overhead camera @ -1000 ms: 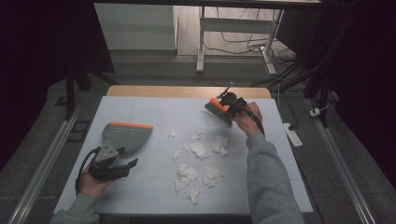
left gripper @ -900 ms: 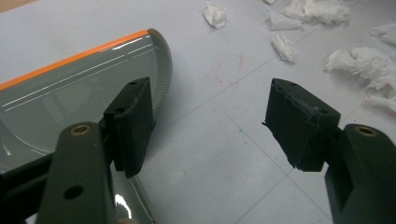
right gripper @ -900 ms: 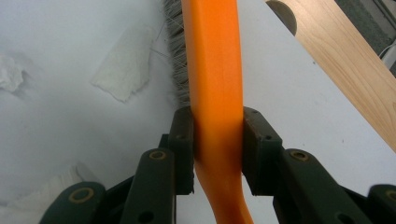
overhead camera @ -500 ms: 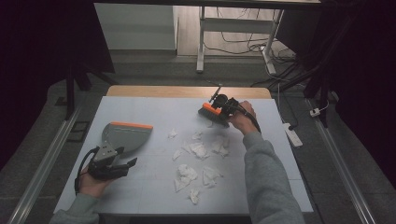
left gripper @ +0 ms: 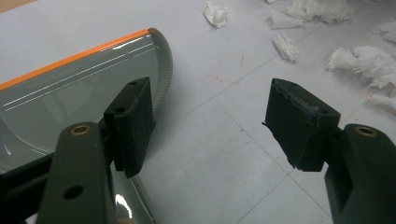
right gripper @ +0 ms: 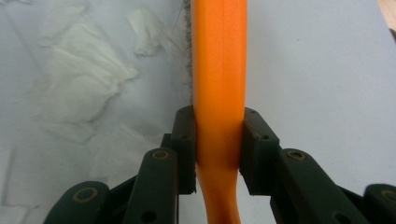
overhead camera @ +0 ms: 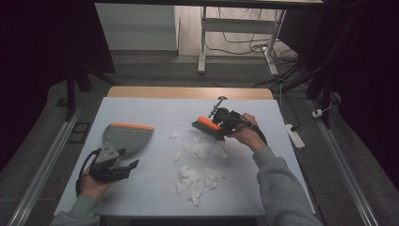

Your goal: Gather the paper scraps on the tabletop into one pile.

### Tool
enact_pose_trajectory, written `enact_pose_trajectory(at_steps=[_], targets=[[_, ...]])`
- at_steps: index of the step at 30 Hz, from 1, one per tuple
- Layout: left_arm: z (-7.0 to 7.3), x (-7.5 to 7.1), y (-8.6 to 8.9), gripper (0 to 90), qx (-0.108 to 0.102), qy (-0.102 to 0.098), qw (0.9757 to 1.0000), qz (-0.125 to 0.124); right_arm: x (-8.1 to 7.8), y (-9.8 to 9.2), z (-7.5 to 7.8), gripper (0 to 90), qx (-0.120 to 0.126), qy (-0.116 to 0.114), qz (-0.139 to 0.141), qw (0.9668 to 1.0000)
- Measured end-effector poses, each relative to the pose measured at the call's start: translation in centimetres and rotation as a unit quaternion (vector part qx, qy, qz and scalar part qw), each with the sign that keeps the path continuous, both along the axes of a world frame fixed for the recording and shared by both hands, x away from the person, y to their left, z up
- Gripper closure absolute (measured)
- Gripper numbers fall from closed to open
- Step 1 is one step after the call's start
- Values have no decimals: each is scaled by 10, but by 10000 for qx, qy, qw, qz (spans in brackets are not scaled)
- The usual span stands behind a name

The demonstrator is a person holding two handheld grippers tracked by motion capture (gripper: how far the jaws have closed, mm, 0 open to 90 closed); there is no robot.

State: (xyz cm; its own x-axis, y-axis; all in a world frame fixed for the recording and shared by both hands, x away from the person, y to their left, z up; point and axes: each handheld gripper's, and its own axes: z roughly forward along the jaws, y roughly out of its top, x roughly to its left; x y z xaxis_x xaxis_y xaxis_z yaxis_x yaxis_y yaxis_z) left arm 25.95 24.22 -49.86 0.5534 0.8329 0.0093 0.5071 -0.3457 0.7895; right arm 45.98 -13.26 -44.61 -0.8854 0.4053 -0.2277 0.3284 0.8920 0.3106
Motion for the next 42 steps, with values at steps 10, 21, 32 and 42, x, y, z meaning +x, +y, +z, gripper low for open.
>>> enact_pose_trajectory(at_steps=[10, 21, 32, 42], targets=[[-1, 1, -1, 332, 8, 20, 10000, -3, 6, -19, 15, 702, 440, -275, -368, 9980], [-1, 1, 0, 333, -9, 35, 10000, -28, 29, 12, 0, 702, -308, -305, -334, 9985], [-1, 1, -1, 333, -2, 27, 10000, -52, -16, 29, 9, 703, -384, -36, 597, 9975], [-1, 0, 0, 333, -16, 12, 10000, -35, -7, 38, 35, 703, 110, -694, 441, 9966]])
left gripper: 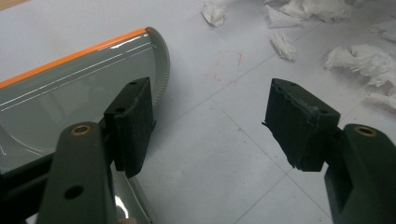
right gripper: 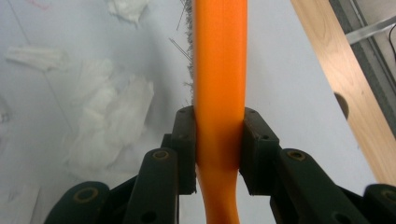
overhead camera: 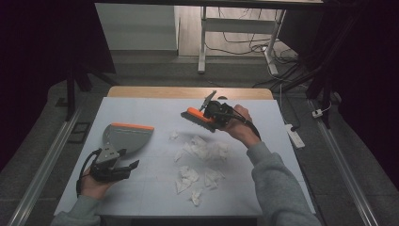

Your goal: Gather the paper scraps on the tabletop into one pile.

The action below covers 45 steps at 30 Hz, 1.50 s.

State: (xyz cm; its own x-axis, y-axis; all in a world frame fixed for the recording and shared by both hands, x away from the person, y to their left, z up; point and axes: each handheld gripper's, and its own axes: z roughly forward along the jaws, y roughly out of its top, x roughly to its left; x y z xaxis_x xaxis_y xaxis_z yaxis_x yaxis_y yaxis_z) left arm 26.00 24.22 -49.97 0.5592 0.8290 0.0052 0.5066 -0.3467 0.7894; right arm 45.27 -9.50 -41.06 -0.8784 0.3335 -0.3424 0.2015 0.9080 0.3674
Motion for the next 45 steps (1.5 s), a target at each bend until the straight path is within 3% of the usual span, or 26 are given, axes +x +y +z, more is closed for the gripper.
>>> enact_pose_trajectory(at_steps=[6, 13, 17, 20, 23, 25, 27, 30, 31, 32, 33, 36, 38, 40, 45], targets=[[0, 0, 1, 334, -10, -2, 10000, -10, 19, 35, -20, 703, -178, 49, 158, 9997], [-1, 1, 3, 334, -47, 8, 10000, -9, 32, 59, -40, 703, -597, 82, 373, 9975], [-1, 1, 3, 335, -47, 10, 10000, -10, 27, 70, -46, 704, -716, 219, 598, 9954], [-1, 1, 2, 335, -38, 8, 10000, -13, 15, 75, -48, 705, -941, 297, 719, 9925], [-1, 0, 2, 334, -19, 8, 10000, -17, 6, 74, -46, 706, -1094, 333, 988, 9885], [-1, 0, 2, 335, -22, 2, 10000, -16, -2, 67, -43, 705, -1176, 405, 1307, 9836], [-1, 0, 2, 334, -11, 6, 10000, -18, -5, 64, -41, 705, -1201, 419, 1345, 9827], [-1, 0, 1, 334, 3, 10, 10000, -29, -12, 53, -34, 704, -1019, 255, 1271, 9863], [-1, 0, 0, 334, 10, 9, 10000, -29, -10, 45, -27, 704, -714, 122, 1083, 9915], [-1, 0, 0, 334, 11, 6, 10000, -26, -8, 40, -24, 704, -532, 44, 1007, 9935], [-1, 0, 0, 334, 10, 3, 10000, -21, -8, 40, -24, 704, -532, 44, 1007, 9935], [-1, 0, 1, 334, -7, 6, 10000, 1, -4, 29, -15, 704, -65, 43, 667, 9977], [-1, 0, 1, 334, 0, 9, 10000, -1, -2, 22, -11, 705, 159, -17, 617, 9980], [-1, 0, 1, 334, 8, 12, 10000, -2, -3, 18, -9, 704, 492, 53, 369, 9981], [-1, 0, 1, 334, 8, 12, 10000, 9, -2, 14, -5, 704, 1053, 242, 19, 9941]])
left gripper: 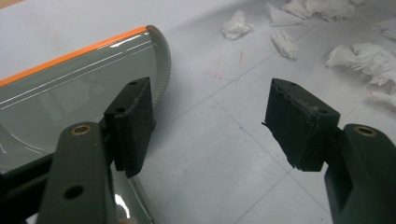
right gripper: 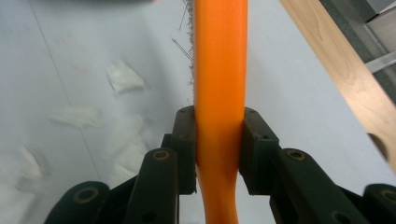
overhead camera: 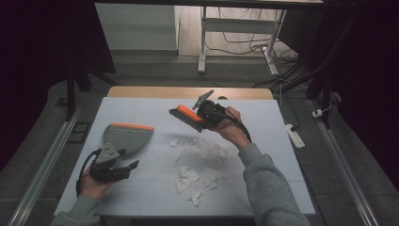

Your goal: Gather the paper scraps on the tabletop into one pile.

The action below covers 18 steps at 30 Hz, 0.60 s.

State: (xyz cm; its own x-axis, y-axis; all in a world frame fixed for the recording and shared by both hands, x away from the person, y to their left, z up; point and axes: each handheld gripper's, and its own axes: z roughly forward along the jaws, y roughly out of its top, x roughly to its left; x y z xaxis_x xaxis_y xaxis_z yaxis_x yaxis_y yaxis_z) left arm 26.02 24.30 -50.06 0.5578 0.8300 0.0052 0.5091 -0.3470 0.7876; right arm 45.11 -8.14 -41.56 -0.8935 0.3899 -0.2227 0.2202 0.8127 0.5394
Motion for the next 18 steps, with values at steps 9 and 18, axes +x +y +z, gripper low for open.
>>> enact_pose_trajectory(at_steps=[9, 18], targets=[[0, 0, 0, 334, 8, -12, 10000, 7, -18, 36, -7, 704, 966, 856, -310, 9911], [-1, -1, 1, 335, -10, 3, 10000, 2, -16, 80, -54, 704, 1377, 1695, -669, 9736]])
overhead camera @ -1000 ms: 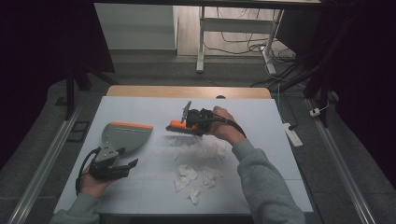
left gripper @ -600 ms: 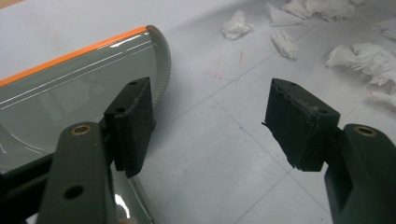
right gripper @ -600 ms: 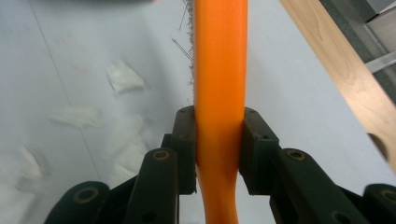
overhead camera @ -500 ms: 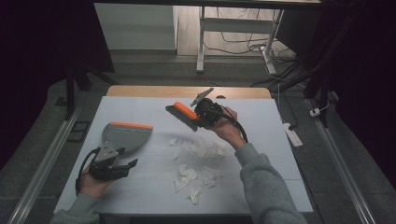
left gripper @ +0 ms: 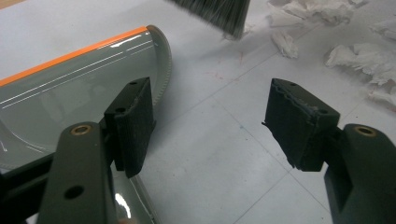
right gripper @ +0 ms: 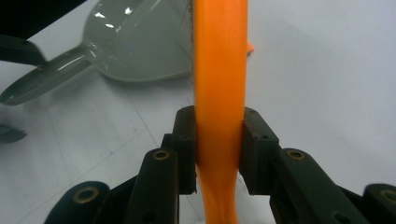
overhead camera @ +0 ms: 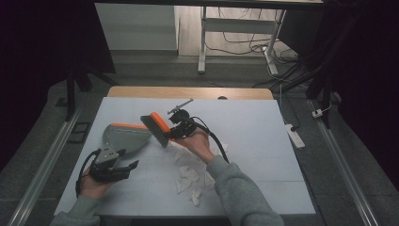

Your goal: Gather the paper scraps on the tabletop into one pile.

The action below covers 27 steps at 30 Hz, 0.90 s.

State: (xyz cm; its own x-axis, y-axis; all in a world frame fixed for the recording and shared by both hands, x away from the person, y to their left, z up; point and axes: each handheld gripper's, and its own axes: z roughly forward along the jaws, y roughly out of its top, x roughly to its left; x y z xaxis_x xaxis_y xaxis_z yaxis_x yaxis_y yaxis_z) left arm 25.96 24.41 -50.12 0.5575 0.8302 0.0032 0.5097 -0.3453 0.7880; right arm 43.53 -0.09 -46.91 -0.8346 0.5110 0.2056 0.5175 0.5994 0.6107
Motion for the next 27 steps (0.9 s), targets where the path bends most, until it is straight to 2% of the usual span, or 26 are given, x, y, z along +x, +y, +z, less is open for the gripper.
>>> enact_pose_trajectory(at_steps=[1, 3, 4, 5, 7, 8, 9, 11, 13, 14, 15, 16, 17, 18, 19, 22, 24, 27], targets=[[0, 0, 0, 335, 0, 2, 10000, -4, 3, -2, -8, 704, -120, 36, -151, 9998], [0, 0, 1, 335, -1, 6, 10000, -9, 5, -7, -10, 704, -100, 28, -256, 9996], [-1, 0, 1, 335, -6, 9, 10000, -5, 9, -22, -12, 704, -153, 148, -456, 9987], [-1, 0, 1, 335, -10, 8, 10000, -3, 10, -30, -13, 704, -188, 155, -550, 9982], [-1, 0, 1, 335, -10, 6, 10000, -4, 9, -49, -12, 704, -188, 239, -721, 9969], [-1, 0, 1, 335, -1, 6, 10000, -5, 9, -49, -12, 704, -188, 239, -721, 9969], [-1, 0, 0, 335, 9, 7, 10000, -6, 8, -58, -11, 704, -175, 261, -791, 9964], [-1, 1, -1, 335, 49, 17, 10000, -29, 2, -70, -4, 704, -157, 193, -820, 9963], [-1, 1, -1, 334, 50, 27, 10000, -23, -7, -77, 10, 705, -91, -30, -710, 9974], [-1, 1, -1, 334, 45, 28, 10000, -20, -17, -78, 27, 704, 58, -195, -539, 9983], [-1, 1, 0, 334, 38, 25, 10000, -15, -23, -77, 34, 704, 93, -247, -449, 9986], [-1, 1, 0, 334, 32, 19, 10000, -7, -23, -77, 34, 704, 93, -247, -449, 9986], [-1, 1, 0, 335, 26, 15, 10000, 0, -32, -73, 42, 704, 115, -275, -281, 9992], [-1, 1, 0, 335, 22, 14, 10000, 5, -32, -73, 42, 704, 115, -275, -281, 9992], [-1, 1, 0, 335, 23, 16, 10000, 5, -39, -68, 44, 704, 134, -213, -105, 9996], [-1, 1, 0, 335, 17, 16, 10000, 7, -46, -61, 41, 704, 100, -163, 49, 9998], [-1, 0, 1, 335, 6, 9, 10000, 6, -50, -53, 34, 704, 106, -42, 117, 9999], [-1, 0, 1, 336, 8, 15, 10000, 5, -51, -41, 18, 704, -13, 112, 179, 9998]])
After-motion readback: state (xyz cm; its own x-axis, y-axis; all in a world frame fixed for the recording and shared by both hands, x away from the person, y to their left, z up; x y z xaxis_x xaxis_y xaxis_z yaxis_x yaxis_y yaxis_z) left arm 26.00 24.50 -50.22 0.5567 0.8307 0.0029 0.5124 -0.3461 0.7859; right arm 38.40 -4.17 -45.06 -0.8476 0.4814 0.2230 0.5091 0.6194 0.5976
